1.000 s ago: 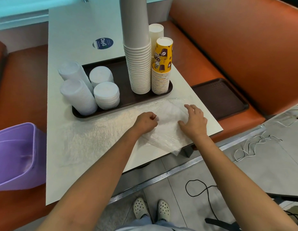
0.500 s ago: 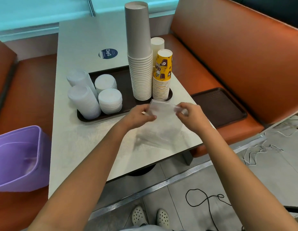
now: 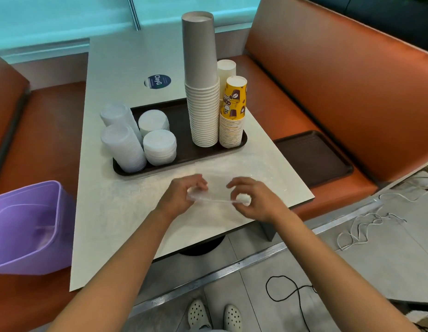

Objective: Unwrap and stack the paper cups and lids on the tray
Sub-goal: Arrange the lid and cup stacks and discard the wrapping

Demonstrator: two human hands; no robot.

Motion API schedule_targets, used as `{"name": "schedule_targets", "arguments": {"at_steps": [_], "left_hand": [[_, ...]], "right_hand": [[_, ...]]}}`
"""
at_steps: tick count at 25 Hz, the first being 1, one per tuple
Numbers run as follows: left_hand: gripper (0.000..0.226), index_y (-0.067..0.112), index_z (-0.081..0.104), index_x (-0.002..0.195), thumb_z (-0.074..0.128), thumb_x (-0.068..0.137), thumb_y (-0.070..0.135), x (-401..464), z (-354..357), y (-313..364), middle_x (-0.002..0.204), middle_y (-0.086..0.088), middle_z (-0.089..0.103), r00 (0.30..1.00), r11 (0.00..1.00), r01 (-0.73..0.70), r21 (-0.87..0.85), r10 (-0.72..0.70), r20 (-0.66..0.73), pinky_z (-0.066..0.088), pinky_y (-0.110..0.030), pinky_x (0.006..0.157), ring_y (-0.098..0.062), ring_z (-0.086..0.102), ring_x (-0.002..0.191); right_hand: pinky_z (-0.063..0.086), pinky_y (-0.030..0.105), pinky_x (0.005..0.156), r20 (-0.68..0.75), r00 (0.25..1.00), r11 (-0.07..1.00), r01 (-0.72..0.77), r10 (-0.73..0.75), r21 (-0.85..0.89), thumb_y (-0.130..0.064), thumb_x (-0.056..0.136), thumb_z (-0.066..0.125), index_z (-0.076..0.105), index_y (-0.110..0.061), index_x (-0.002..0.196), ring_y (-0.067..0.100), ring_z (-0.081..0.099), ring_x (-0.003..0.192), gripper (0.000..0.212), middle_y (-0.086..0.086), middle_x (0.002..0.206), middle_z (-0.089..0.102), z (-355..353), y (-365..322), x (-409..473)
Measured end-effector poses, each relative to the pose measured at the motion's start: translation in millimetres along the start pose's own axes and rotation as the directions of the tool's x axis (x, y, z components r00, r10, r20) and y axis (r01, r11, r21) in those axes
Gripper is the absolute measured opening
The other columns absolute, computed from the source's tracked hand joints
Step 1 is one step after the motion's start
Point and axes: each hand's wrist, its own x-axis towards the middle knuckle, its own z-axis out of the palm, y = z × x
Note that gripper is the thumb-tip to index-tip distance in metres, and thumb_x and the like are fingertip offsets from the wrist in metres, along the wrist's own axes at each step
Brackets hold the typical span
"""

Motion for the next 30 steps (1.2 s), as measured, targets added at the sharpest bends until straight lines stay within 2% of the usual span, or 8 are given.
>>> {"name": "schedule_targets", "arguments": {"at_steps": [5, 10, 12, 15, 19, 22, 26, 30], "left_hand": [[0.025, 0.006, 0.070, 0.095, 0.071, 0.074, -0.006, -21, 10, -26, 0.099, -0.002, 0.066, 0.970, 0.985, 0.096, 0.144, -0.125, 0.207, 0.037, -0.003, 0.086, -0.018, 0.062, 0.104], [0.034, 0.009, 0.071, 0.089, 0.073, 0.078, 0.041, -19, 15, -28, 0.083, -0.002, 0.069, 0.952, 0.952, 0.305, -0.017, -0.304, 0.045, 0.049, -0.024, 0.072, -0.013, 0.063, 0.074], [0.026, 0.009, 0.070, 0.087, 0.066, 0.085, 0.034, -12, 15, -24, 0.076, 0.002, 0.066, 0.929, 0.929, 0.363, -0.077, -0.367, -0.047, 0.045, -0.022, 0.068, -0.005, 0.058, 0.068], [0.030, 0.003, 0.064, 0.085, 0.062, 0.089, 0.032, -2, 19, -23, 0.076, -0.002, 0.063, 0.902, 0.905, 0.426, -0.004, -0.424, -0.084, 0.042, -0.028, 0.067, -0.014, 0.056, 0.070], [0.039, 0.010, 0.045, 0.070, 0.055, 0.092, 0.041, 9, 22, -21, 0.065, -0.001, 0.050, 0.876, 0.861, 0.483, 0.159, -0.474, -0.090, 0.034, -0.031, 0.060, -0.020, 0.047, 0.065], [0.034, 0.010, 0.050, 0.086, 0.048, 0.095, 0.043, 13, 23, -18, 0.075, -0.003, 0.052, 0.881, 0.844, 0.473, 0.254, -0.454, -0.132, 0.033, -0.029, 0.062, -0.021, 0.049, 0.072], [0.035, 0.012, 0.055, 0.115, 0.055, 0.092, 0.037, 15, 24, -24, 0.093, -0.007, 0.061, 0.870, 0.848, 0.490, 0.203, -0.460, -0.178, 0.041, -0.029, 0.072, -0.021, 0.056, 0.084], [0.046, 0.019, 0.050, 0.128, 0.060, 0.088, 0.037, 22, 21, -22, 0.125, -0.005, 0.052, 0.908, 0.790, 0.417, 0.451, -0.381, -0.172, 0.042, -0.035, 0.088, -0.024, 0.051, 0.113]], "right_hand": [[0.040, 0.015, 0.088, 0.222, 0.929, 0.946, -0.318, 0.296, 0.068, -0.015, 0.087, 0.064, 0.067, -0.008, 0.108, 0.013, 0.060, 0.103, 0.022, 0.000, 0.111, 0.066, 25, 11, -16], [0.034, 0.021, 0.057, 0.058, 0.892, 0.867, -0.449, 0.448, 0.215, -0.018, 0.095, 0.055, 0.061, -0.014, 0.085, 0.012, 0.048, 0.062, 0.012, -0.002, 0.069, 0.055, 27, 13, 2], [0.035, 0.023, 0.068, -0.015, 0.882, 0.870, -0.462, 0.471, 0.171, -0.018, 0.096, 0.053, 0.064, -0.007, 0.098, 0.016, 0.052, 0.078, 0.016, 0.004, 0.089, 0.057, 32, 16, 15], [0.036, 0.025, 0.079, -0.093, 0.858, 0.863, -0.502, 0.506, 0.062, -0.018, 0.096, 0.051, 0.059, -0.002, 0.113, 0.028, 0.055, 0.100, 0.025, 0.010, 0.126, 0.046, 40, 21, 30], [0.042, 0.034, 0.083, -0.063, 0.834, 0.834, -0.550, 0.548, -0.035, -0.010, 0.093, 0.048, 0.047, -0.006, 0.125, 0.034, 0.055, 0.104, 0.032, 0.014, 0.130, 0.047, 44, 25, 38], [0.044, 0.038, 0.086, -0.058, 0.806, 0.800, -0.592, 0.590, -0.093, -0.011, 0.093, 0.044, 0.045, -0.012, 0.133, 0.033, 0.053, 0.111, 0.040, 0.011, 0.131, 0.049, 47, 24, 43], [0.042, 0.037, 0.085, -0.036, 0.842, 0.824, -0.535, 0.538, -0.189, -0.018, 0.096, 0.044, 0.059, -0.009, 0.120, 0.034, 0.045, 0.109, 0.030, 0.013, 0.117, 0.056, 50, 27, 44], [0.042, 0.035, 0.075, -0.024, 0.896, 0.894, -0.445, 0.444, -0.059, -0.014, 0.094, 0.051, 0.061, -0.003, 0.104, 0.032, 0.054, 0.094, 0.018, 0.015, 0.100, 0.062, 47, 29, 44]]}}
